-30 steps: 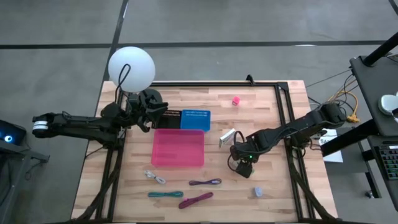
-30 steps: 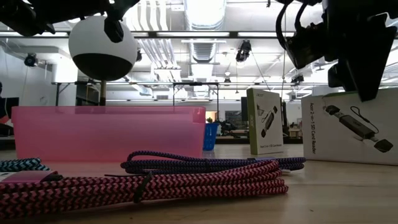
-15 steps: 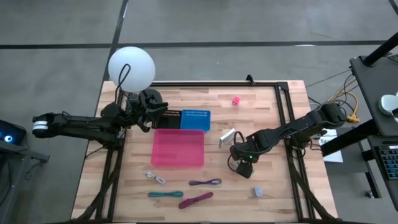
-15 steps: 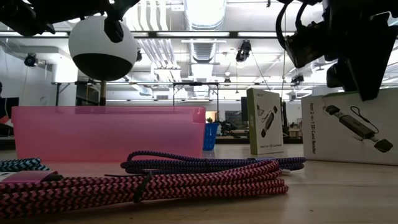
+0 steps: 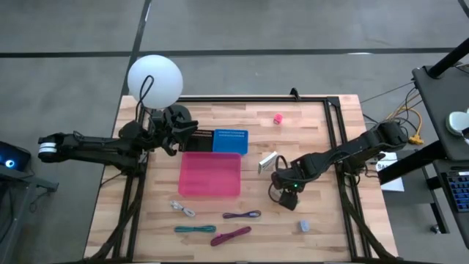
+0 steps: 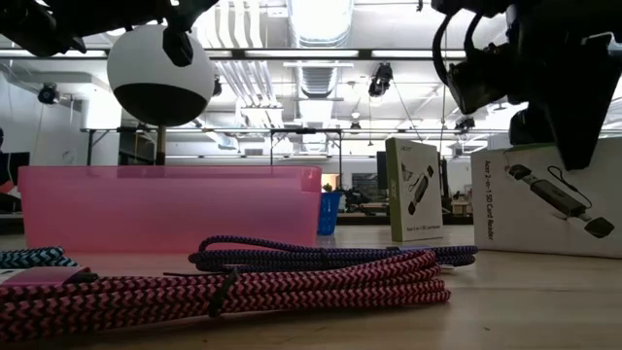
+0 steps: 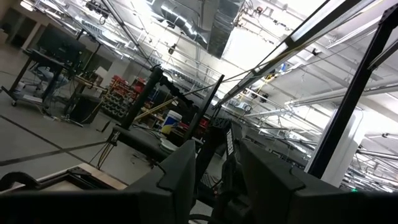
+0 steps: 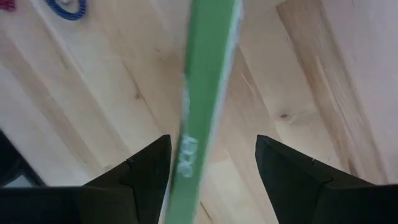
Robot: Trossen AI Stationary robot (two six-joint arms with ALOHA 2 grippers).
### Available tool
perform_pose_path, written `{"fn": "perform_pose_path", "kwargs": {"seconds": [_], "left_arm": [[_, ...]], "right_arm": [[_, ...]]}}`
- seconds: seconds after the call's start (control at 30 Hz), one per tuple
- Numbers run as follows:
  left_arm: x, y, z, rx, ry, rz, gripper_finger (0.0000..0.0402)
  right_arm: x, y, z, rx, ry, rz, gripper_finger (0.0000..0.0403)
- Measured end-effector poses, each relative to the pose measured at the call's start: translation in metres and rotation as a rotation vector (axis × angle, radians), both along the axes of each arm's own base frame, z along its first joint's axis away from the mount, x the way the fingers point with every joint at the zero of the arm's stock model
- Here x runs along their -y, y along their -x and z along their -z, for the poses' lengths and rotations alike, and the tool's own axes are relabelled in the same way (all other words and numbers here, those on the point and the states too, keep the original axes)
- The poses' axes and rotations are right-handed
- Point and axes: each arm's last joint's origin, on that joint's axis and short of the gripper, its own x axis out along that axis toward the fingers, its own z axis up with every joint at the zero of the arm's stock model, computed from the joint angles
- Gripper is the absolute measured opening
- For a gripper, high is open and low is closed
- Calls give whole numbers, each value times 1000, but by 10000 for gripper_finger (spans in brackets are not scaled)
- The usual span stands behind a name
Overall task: Pick and place items into bin
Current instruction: Put the bottom card reader box into the black bin
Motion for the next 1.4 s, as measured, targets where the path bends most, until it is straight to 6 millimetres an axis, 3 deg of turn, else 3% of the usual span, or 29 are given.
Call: {"fn": "perform_pose_path", "kwargs": {"seconds": [0.4,0.93,1.1,1.2,1.4], "left_arm": [[0,0,0,0,0,0,114],[0,0,0,0,2,-15,114],[-1,0,0,4,7,-42,114],[-1,0,0,4,7,-41,114],[-1,0,0,4,7,-41,114]], "right_arm": [[0,1,4,5,-1,0,206],[0,1,4,6,-14,-20,37],[0,2,3,12,-16,-22,21],[0,2,-3,19,-16,-23,21],[0,-8,-38,185,35,-52,21]]}}
